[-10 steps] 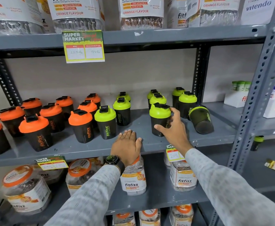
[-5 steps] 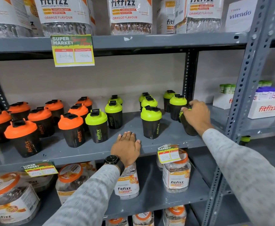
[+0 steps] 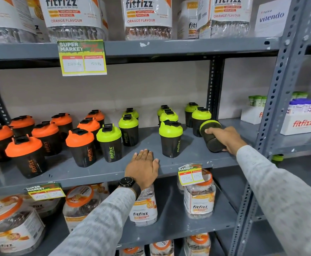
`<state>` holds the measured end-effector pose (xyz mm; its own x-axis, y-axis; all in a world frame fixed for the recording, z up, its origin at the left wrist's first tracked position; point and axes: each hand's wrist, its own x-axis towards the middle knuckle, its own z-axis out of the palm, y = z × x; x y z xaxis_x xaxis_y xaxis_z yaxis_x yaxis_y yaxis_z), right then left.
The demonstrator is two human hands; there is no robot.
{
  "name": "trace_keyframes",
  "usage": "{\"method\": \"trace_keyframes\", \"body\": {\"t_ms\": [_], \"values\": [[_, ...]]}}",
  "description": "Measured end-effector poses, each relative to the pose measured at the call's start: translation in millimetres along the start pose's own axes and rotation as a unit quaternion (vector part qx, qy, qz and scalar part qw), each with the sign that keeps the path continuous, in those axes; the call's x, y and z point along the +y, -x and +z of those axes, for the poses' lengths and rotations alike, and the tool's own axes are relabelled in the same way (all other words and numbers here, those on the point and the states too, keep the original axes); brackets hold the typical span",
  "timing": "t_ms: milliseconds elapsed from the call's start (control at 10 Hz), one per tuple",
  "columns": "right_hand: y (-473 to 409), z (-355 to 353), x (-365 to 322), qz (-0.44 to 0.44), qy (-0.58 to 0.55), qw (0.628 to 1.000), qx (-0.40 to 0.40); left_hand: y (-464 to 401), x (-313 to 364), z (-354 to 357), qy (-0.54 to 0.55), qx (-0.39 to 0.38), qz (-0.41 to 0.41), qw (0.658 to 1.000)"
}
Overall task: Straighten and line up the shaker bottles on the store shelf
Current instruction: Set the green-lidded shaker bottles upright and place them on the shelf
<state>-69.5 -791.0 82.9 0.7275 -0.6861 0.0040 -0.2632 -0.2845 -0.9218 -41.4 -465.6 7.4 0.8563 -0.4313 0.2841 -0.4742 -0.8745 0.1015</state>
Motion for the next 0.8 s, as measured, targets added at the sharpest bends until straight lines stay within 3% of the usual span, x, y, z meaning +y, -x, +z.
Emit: {"method": "trace_keyframes", "body": {"t_ms": [100,300,800], "values": [[-0.9,4.7,-3.3,-0.016,-0.089,0.996,0.000,0.4,-0.6,0.7,-0.003,0.004,0.000,1.000],[0.5,15.4,19.2,-0.111,-0.156,0.981,-0.011,-0.1,-0.8,1.4,-0.004,0.006,0.000,1.000],[9.3,31.9,56.9,-0.194,-0.083,0.977,0.035,-0.7,-1.0,3.4,0.001,0.020,0.005,1.000]]}}
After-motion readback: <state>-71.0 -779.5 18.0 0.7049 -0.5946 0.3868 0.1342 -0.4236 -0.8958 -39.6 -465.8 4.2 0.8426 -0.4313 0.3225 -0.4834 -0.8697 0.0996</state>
